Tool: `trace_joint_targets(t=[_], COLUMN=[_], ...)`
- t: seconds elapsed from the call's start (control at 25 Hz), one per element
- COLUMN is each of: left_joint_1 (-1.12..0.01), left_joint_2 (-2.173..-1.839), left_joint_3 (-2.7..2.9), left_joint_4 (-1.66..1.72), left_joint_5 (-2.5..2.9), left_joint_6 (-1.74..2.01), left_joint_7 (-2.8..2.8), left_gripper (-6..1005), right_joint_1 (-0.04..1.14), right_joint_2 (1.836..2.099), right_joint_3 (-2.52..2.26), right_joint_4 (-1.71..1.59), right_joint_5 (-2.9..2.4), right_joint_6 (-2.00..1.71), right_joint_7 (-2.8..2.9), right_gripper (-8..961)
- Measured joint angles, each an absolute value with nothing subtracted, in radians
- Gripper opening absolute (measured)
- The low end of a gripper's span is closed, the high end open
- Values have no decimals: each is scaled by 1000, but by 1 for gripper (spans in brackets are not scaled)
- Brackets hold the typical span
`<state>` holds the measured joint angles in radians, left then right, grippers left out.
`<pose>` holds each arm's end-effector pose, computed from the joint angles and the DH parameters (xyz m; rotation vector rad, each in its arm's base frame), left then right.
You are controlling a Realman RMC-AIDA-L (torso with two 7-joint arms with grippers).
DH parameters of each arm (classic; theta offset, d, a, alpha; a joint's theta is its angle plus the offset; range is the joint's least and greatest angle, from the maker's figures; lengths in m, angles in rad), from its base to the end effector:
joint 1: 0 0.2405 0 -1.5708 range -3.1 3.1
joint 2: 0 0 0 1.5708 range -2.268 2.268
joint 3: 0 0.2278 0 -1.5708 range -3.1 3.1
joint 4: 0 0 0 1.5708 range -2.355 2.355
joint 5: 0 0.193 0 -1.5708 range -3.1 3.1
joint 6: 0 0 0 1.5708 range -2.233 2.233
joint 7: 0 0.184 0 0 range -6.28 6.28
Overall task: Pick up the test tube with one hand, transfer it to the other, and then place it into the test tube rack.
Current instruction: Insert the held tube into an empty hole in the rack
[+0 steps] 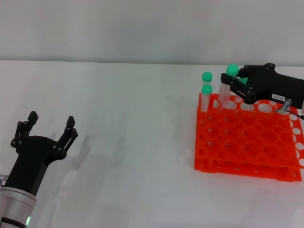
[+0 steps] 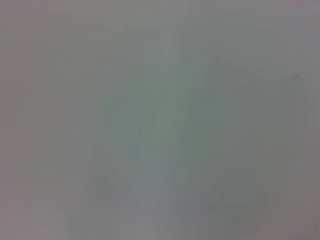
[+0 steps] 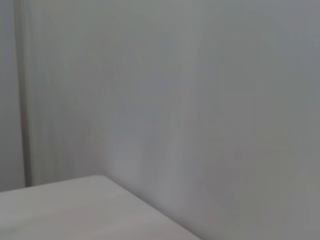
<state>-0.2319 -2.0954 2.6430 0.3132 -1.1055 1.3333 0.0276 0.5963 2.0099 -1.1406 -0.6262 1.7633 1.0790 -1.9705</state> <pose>-0.2852 0.2848 -0.0210 -1.5969 -0.5062 -0.7141 0.1698 0.4033 -0.0046 -2.4107 0.3179 0.7149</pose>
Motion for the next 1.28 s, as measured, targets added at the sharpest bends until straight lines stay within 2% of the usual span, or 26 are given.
trace_joint_targets(t=[1.28], left_joint_1=[-236], left_joint_2=[-2095], left_joint_3=[2643], left_joint_4=[313], left_joint_5=[-1105], left_joint_6=[1333], left_joint_7=[28], left_gripper=[901], right_joint_1=[590], right_joint_2=[2020], right_joint_3=[-1210], right_joint_4=[-590], right_joint_5=[1762], right_joint_6=[991], right_joint_7=[-1988], right_gripper=[283])
